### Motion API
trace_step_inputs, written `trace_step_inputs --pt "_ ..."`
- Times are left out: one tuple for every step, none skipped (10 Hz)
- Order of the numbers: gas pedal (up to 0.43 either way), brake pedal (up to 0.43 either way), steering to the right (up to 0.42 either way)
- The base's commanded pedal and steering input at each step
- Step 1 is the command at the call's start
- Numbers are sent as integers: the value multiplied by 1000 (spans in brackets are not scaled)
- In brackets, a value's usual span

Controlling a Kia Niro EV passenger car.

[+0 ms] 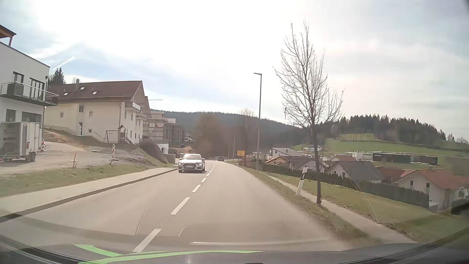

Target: Follow the waypoints while adhering to traffic rules and regulations

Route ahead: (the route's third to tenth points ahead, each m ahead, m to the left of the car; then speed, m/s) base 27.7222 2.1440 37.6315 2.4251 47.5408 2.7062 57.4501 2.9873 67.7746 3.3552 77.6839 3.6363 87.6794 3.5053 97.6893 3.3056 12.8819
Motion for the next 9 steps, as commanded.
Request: trace_step_inputs --pt "39 0 -3" --pt "39 0 -3" --pt "39 0 -5" --pt "39 0 -7" --pt "39 0 -8" --pt "39 0 -9" --pt "39 0 -9" --pt "39 0 -9" --pt "39 0 -9"
